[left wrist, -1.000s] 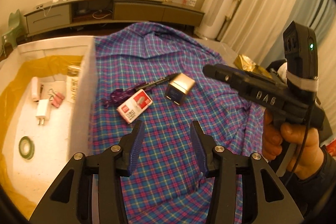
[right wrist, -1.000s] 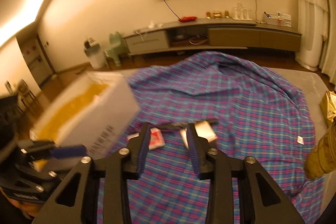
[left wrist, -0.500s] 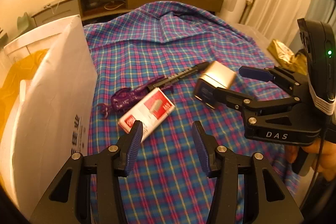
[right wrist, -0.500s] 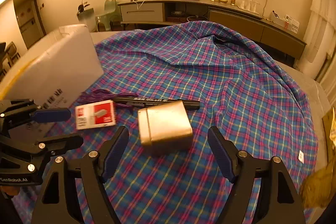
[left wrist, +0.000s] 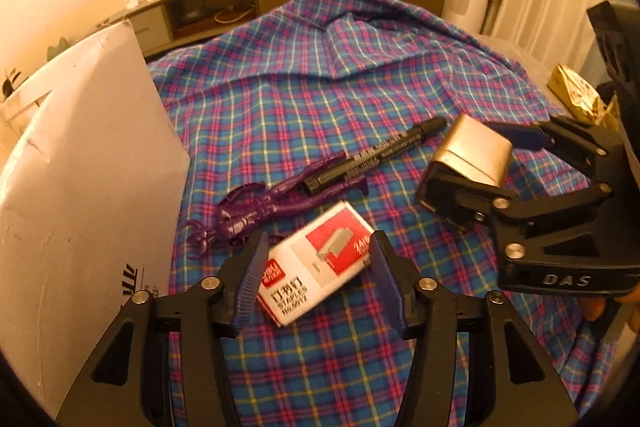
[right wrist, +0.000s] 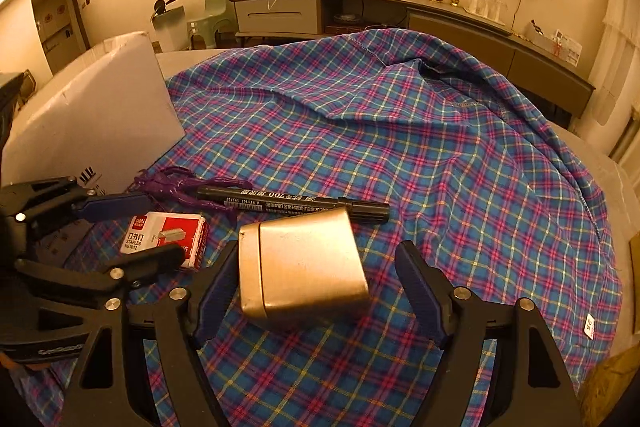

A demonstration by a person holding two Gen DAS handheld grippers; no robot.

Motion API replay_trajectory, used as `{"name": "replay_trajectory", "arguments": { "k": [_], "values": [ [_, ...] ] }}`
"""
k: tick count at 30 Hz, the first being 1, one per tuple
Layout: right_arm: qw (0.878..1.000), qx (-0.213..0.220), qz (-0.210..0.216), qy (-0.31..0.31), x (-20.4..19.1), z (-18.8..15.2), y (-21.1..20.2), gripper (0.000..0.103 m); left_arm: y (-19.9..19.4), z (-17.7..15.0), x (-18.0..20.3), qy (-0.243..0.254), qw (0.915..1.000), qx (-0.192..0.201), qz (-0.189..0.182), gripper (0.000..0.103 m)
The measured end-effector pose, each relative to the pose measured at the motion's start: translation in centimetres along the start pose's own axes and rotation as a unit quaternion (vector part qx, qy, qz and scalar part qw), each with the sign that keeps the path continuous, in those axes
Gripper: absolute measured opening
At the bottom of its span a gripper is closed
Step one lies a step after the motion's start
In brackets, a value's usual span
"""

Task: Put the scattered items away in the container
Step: 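Grasp the gold metal tin with the right tool while the left tool grasps the red staples box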

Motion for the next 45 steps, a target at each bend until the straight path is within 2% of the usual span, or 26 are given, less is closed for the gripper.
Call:
{"name": "replay_trajectory", "arguments": {
  "k": [1, 3, 7, 11, 14, 15, 18, 19, 20, 22, 24, 25, 28, 33, 37, 38, 39, 40, 45],
  "values": [
    [1.000, -0.005, 0.007, 0.001, 0.1, 0.0, 0.0, 0.060, 0.0, 0.0, -0.1, -0.007, 1.0000, 0.000, -0.003, 0.057],
    [1.000, -0.012, 0.013, 0.000, 0.1, -0.2, 0.0, 0.056, -0.1, -0.1, -0.1, -0.015, 0.9998, -0.005, -0.012, 0.057],
    [1.000, -0.020, 0.009, -0.004, 0.1, -0.5, -0.2, 0.054, -0.4, -0.5, 0.2, -0.018, 0.9976, -0.024, -0.063, 0.057],
    [1.000, -0.024, 0.010, 0.004, 0.5, -0.7, -0.5, 0.054, -0.6, -0.6, 0.7, -0.014, 0.9976, -0.025, -0.064, 0.057],
    [0.999, -0.026, 0.018, 0.012, 0.8, -0.8, -0.9, 0.054, -0.8, -0.6, 0.6, -0.027, 0.9952, -0.033, -0.088, 0.058],
    [0.999, -0.026, 0.022, 0.015, 1.0, -0.8, -1.1, 0.054, -0.9, -0.6, 0.7, -0.025, 0.9956, -0.029, -0.085, 0.058],
    [0.999, -0.027, 0.029, 0.023, 1.3, -1.0, -1.4, 0.054, -0.6, -0.6, 0.6, -0.013, 0.9994, -0.013, -0.029, 0.058],
    [0.999, -0.027, 0.029, 0.025, 1.4, -1.0, -1.4, 0.054, -0.1, -0.7, 0.3, -0.020, 0.9990, -0.022, -0.032, 0.058],
    [0.999, -0.028, 0.030, 0.025, 1.4, -1.1, -1.4, 0.054, 0.1, -0.8, 0.2, -0.030, 0.9980, -0.030, -0.047, 0.058],
    [0.999, -0.030, 0.031, 0.026, 1.5, -1.2, -1.5, 0.054, 0.2, -1.2, 0.3, -0.054, 0.9915, -0.055, -0.104, 0.058],
    [0.999, -0.032, 0.033, 0.026, 1.5, -1.4, -1.5, 0.054, -0.2, -2.0, 1.1, -0.053, 0.9832, -0.079, -0.155, 0.058],
    [0.999, -0.032, 0.033, 0.026, 1.5, -1.4, -1.6, 0.054, -0.6, -2.4, 1.6, -0.046, 0.9821, -0.079, -0.165, 0.058],
    [0.999, -0.032, 0.034, 0.027, 1.6, -1.6, -1.7, 0.054, -1.6, -2.8, 3.0, -0.008, 0.9915, -0.050, -0.120, 0.058],
    [0.998, -0.033, 0.031, 0.033, 1.7, -1.7, -1.5, 0.054, -0.3, -1.9, 3.2, -0.021, 0.9946, -0.046, -0.090, 0.059],
    [0.999, -0.029, 0.026, 0.034, 1.5, -1.7, -1.6, 0.054, 0.6, -1.9, 4.4, 0.013, 0.9980, -0.039, -0.047, 0.058],
    [0.999, -0.027, 0.024, 0.035, 1.6, -1.7, -1.7, 0.054, 0.6, -1.9, 4.6, 0.020, 0.9984, -0.038, -0.038, 0.056],
    [0.999, -0.024, 0.022, 0.037, 1.7, -1.7, -1.9, 0.053, 0.6, -1.9, 4.5, 0.020, 0.9988, -0.035, -0.028, 0.044],
    [0.999, -0.022, 0.020, 0.040, 1.8, -1.8, -2.0, 0.053, 0.6, -1.9, 4.4, 0.020, 0.9990, -0.034, -0.023, 0.039],
    [0.999, -0.012, 0.020, 0.046, 2.1, -2.0, -3.0, 0.053, 0.0, -1.8, 3.7, -0.001, 0.9986, -0.033, -0.042, 0.039]
  ]
}}
Point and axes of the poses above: each gripper's, at about its wrist camera, not at the fingertips, and y roughly the way its jaws point, x to its right, z to its top, the point moved 3 cm from there along y, roughly the way its jaws point, and after that the axes turned 11 degrees about -x, right-handed, at the moved point
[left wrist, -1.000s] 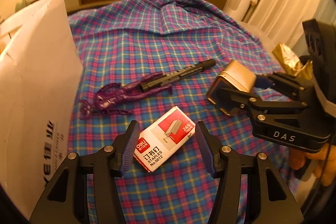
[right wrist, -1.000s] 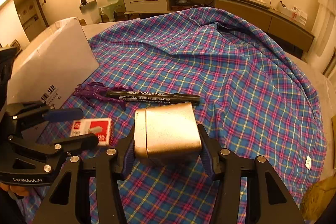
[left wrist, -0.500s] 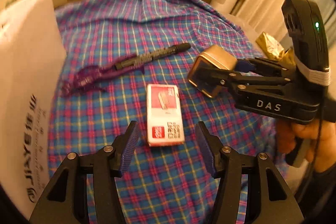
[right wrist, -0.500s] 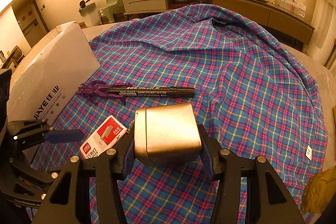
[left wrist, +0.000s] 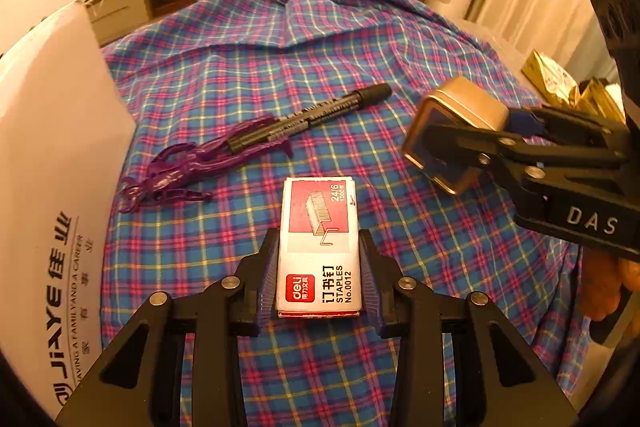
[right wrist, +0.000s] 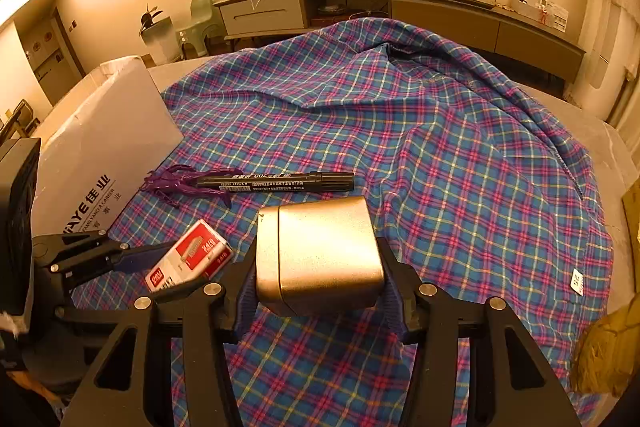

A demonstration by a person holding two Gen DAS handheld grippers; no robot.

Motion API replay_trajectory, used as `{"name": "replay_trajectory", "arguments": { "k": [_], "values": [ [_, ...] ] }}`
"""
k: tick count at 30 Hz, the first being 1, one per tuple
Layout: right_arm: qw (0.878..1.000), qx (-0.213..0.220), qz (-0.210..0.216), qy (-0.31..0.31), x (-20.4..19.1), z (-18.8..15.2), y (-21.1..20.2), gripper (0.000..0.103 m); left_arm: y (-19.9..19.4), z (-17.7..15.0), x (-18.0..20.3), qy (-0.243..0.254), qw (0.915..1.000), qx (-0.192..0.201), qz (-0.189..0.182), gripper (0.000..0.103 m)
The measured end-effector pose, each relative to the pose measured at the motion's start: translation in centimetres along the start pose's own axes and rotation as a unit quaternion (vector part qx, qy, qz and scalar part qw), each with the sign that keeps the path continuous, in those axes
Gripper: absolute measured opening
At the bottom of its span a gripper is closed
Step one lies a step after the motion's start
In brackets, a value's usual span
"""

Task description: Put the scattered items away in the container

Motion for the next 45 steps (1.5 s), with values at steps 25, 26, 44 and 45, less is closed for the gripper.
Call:
{"name": "replay_trajectory", "arguments": {
  "k": [25, 26, 44, 45],
  "values": [
    [0.996, 0.062, 0.037, 0.052, -2.7, -3.0, -8.4, 0.053, -11.1, -2.5, 1.4, -0.009, 0.9950, 0.092, -0.037, 0.038],
    [0.996, 0.066, 0.037, 0.051, -3.2, -3.1, -8.9, 0.053, -11.7, -2.7, 1.4, -0.010, 0.9945, 0.097, -0.038, 0.038],
    [0.992, 0.120, 0.028, 0.021, -9.5, -4.7, -14.9, 0.053, -19.7, -5.0, -1.6, -0.032, 0.9857, 0.161, -0.038, 0.038],
    [0.992, 0.122, 0.028, 0.019, -9.7, -4.7, -15.1, 0.053, -20.1, -5.1, -1.8, -0.034, 0.9852, 0.164, -0.038, 0.038]
  ]
}}
Point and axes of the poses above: each gripper's, at about its wrist camera, not at the fingertips, and y roughly the way its jaws point, x to its right, z to its top, the point moved 3 cm from there along y, roughly the way its jaws point, and after that the axes turned 11 degrees about -x, right-handed, at the moved point
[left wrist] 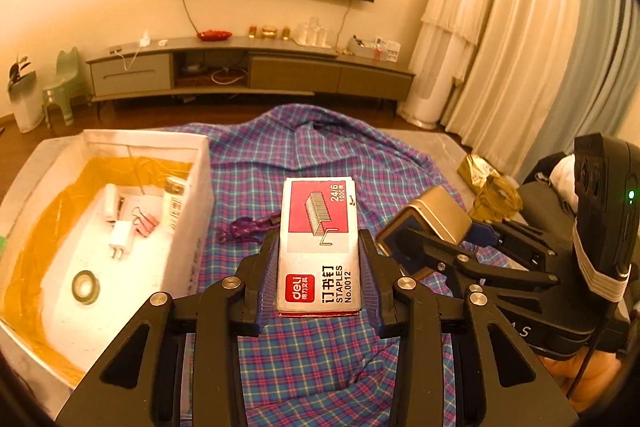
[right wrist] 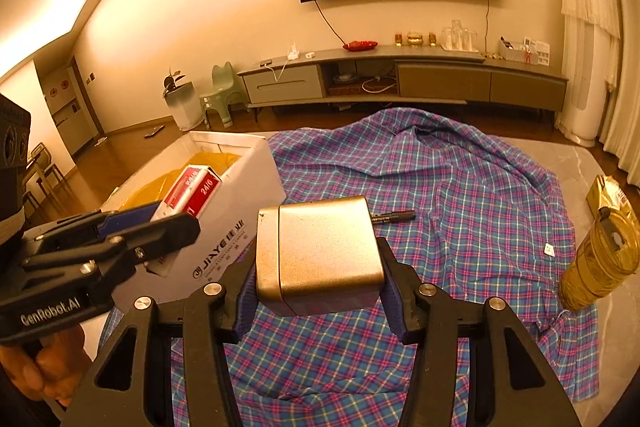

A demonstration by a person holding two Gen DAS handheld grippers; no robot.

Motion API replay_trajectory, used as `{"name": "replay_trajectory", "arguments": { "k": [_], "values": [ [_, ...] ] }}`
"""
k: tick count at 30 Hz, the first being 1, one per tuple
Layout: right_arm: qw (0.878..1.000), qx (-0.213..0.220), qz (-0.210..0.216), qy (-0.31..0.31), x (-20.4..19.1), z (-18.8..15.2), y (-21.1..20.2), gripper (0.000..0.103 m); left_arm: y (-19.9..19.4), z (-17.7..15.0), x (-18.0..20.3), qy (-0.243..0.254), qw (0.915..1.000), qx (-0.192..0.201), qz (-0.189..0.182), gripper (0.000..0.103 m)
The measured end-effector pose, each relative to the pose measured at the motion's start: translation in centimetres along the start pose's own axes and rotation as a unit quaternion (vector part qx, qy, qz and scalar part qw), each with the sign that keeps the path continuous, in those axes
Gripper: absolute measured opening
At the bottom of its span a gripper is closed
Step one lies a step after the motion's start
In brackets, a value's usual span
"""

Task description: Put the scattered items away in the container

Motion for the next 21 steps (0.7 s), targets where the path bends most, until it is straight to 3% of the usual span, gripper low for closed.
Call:
{"name": "replay_trajectory", "arguments": {
  "k": [21],
  "values": [
    [0.995, 0.053, -0.007, -0.082, -8.8, 1.2, -3.6, 0.053, -5.7, -1.0, -5.6, -0.038, 0.9983, 0.038, 0.022, 0.038]
  ]
}}
Point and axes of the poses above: each gripper's, at about its wrist camera, not at the fingertips, and y roughly the way its jaws point, x to its right, z to its top, the point moved 3 cm from there along y, roughly the way its jaws point, and after that the axes turned 11 degrees about -x, right-handed, at the moved point
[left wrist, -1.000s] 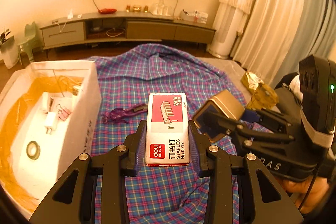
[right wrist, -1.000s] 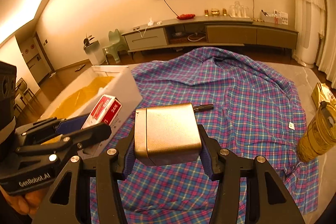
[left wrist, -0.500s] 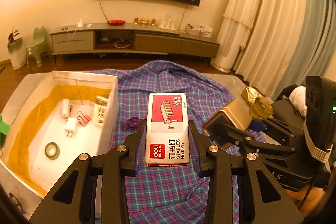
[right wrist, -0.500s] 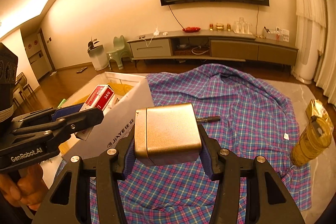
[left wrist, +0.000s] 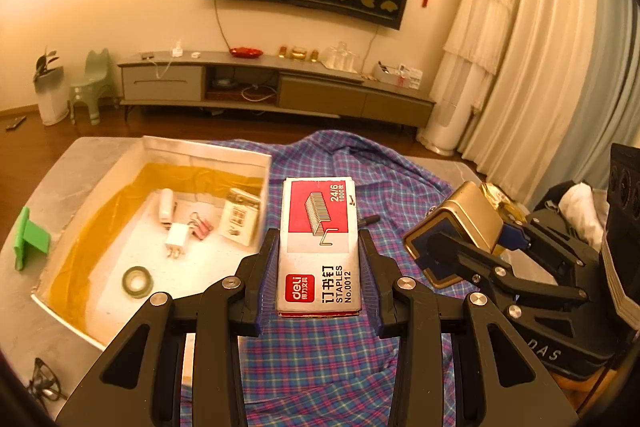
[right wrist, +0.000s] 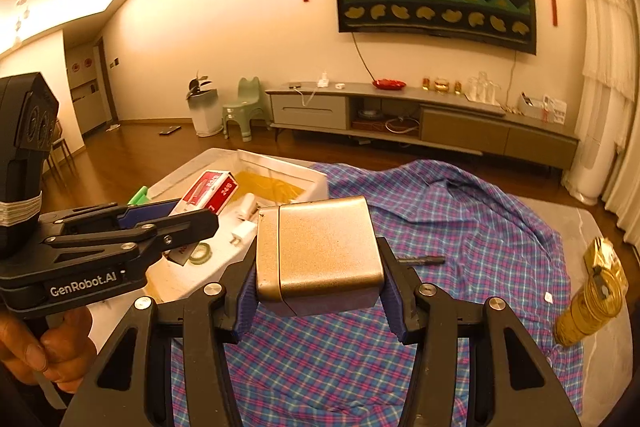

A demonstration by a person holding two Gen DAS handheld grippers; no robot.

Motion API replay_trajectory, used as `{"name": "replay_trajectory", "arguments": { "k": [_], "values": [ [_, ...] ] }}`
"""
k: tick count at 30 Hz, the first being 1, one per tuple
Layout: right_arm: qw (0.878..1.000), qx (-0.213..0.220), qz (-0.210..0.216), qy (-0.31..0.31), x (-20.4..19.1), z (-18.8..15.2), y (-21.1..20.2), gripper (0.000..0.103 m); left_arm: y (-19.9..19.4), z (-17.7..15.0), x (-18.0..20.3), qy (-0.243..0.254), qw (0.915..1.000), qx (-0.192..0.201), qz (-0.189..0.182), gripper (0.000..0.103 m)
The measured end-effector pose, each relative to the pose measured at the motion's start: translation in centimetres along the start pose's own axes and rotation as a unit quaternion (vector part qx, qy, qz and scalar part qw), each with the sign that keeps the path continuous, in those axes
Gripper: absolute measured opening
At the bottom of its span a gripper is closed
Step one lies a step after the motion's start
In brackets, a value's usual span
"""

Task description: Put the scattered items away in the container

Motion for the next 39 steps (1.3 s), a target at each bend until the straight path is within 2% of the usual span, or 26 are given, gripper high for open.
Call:
{"name": "replay_trajectory", "arguments": {
  "k": [10, 22, 30, 39],
  "values": [
    [0.999, 0.018, 0.011, -0.033, -4.5, 1.1, 0.2, 0.053, -2.3, -0.2, -3.6, -0.024, 0.9996, 0.016, 0.007, 0.038],
    [0.999, 0.020, 0.026, -0.040, -6.5, 2.2, 1.8, 0.053, -2.2, -0.8, -8.9, -0.066, 0.9976, 0.010, 0.017, 0.038],
    [0.998, 0.000, 0.050, -0.044, -7.8, 2.5, 4.4, 0.053, -1.0, -1.4, -12.4, -0.087, 0.9958, -0.004, 0.027, 0.038],
    [0.995, -0.026, 0.069, -0.071, -10.8, 2.8, 7.3, 0.053, 0.4, -2.0, -17.2, -0.139, 0.9898, -0.022, 0.021, 0.038]
  ]
}}
Point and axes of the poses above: each gripper's, at about its wrist camera, not at the fingertips, and y roughly the way its jaws point, x to its right, z to its top, the point moved 3 cm from there along y, roughly the way its jaws point, and after that the axes turned 11 degrees about -x, right-handed, at the moved point
